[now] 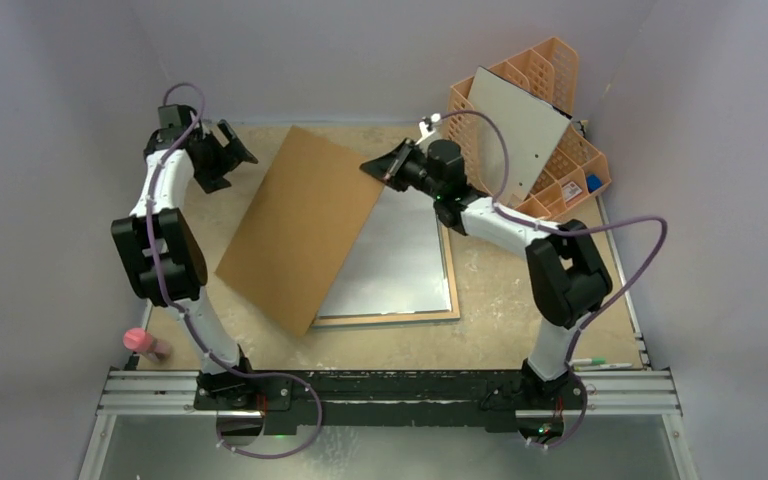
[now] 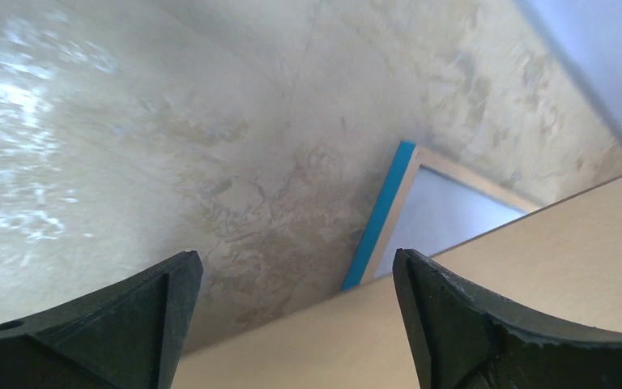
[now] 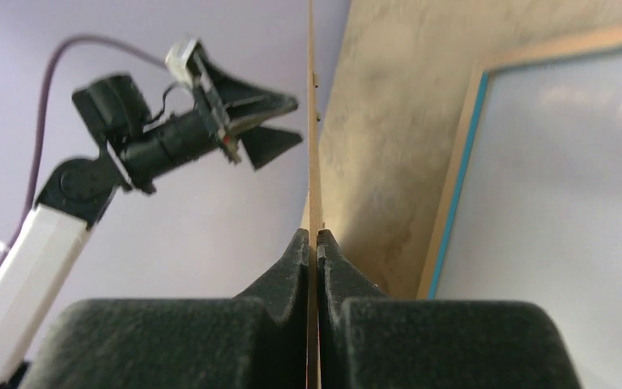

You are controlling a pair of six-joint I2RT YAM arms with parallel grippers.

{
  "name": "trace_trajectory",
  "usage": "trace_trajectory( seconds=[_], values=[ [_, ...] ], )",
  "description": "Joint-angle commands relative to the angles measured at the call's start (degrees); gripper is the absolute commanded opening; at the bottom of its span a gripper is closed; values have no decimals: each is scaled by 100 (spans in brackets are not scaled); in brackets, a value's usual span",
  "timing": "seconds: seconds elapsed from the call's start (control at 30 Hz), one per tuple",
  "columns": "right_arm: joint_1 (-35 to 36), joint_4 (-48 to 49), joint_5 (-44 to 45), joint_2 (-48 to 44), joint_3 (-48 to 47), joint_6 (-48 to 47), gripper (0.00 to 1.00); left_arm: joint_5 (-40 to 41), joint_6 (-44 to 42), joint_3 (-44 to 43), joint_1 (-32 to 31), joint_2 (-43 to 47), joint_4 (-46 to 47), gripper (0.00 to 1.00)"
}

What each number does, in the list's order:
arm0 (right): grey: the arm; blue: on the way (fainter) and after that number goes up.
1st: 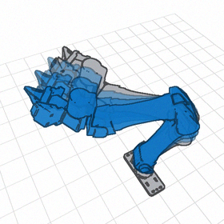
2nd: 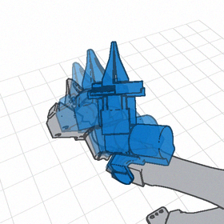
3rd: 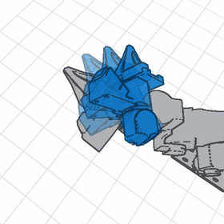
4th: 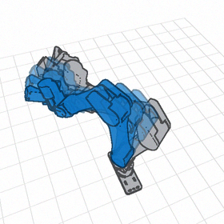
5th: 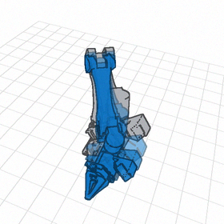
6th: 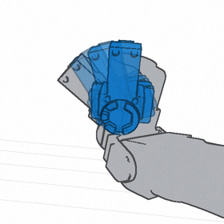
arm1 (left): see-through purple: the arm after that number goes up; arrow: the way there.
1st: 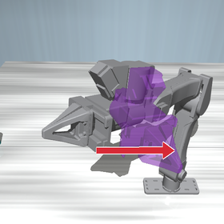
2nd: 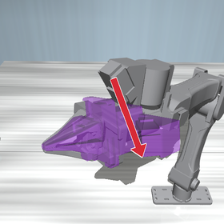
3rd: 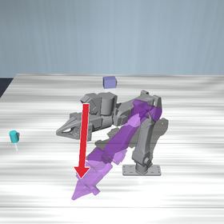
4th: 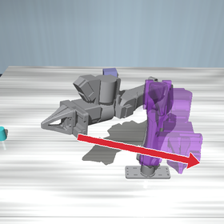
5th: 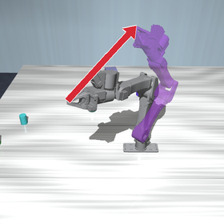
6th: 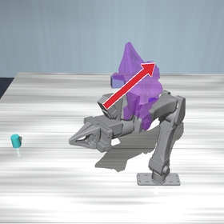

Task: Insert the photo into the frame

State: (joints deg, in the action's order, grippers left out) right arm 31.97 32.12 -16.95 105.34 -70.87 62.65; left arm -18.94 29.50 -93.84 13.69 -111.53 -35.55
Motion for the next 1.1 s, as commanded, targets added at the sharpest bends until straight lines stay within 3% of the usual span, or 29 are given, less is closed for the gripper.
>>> trace_trajectory(
  seconds=[0.0,0.23,0.67,0.77,0.9,1.07],
  values=[
    [-226,341,671,-582,-254,-136,0,434,298,-341,186,644,-162,95],
    [-234,245,1549,-822,-557,-9,0,437,1255,385,184,1673,535,98],
    [-217,-265,2525,135,-1806,562,0,-46,3188,1996,-353,3306,1426,97],
    [-215,-644,2713,281,-2090,872,0,-332,3016,2289,-563,3424,1468,97],
    [-214,-1056,2742,381,-2343,1065,0,-231,2248,2454,-566,3549,820,97],
    [-273,-1329,2534,323,-2376,1325,0,-318,1585,2879,-236,3832,279,97]
  ],
)
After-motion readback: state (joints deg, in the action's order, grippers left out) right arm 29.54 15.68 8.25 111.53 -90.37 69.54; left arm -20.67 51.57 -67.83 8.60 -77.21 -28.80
